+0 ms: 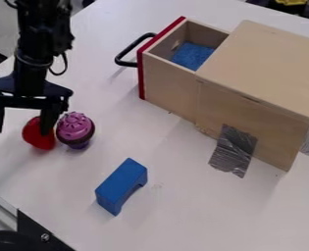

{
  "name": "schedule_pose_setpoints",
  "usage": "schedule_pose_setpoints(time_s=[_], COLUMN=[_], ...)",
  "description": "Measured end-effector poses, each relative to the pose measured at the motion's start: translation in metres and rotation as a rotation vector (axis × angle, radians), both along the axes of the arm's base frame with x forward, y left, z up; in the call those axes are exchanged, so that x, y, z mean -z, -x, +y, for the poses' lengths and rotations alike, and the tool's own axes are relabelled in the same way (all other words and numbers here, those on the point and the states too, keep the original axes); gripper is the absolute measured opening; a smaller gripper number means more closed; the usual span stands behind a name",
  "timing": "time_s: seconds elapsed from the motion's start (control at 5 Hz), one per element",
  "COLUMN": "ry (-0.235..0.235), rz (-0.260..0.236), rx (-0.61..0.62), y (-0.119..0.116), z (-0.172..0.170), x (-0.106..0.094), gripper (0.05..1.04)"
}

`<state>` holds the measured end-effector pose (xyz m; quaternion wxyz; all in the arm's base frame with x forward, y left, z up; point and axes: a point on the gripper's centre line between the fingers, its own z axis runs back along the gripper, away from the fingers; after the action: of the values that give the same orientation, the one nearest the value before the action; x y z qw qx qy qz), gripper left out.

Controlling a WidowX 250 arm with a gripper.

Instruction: Take the red object and put in the drawer

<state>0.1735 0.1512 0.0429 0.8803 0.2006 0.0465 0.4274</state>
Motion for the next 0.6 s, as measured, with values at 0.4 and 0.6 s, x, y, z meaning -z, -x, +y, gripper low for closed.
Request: schedule_pose_setpoints(time_s=[0.4, 0.6], ry=[0.025, 0.083], rz=[-0.007, -0.045], rx=[-0.009, 0.035], y=[-0.0039, -0.0053], z=[0.0013, 0.006], x=[0.0071, 0.0106], gripper=[0.997, 0.997])
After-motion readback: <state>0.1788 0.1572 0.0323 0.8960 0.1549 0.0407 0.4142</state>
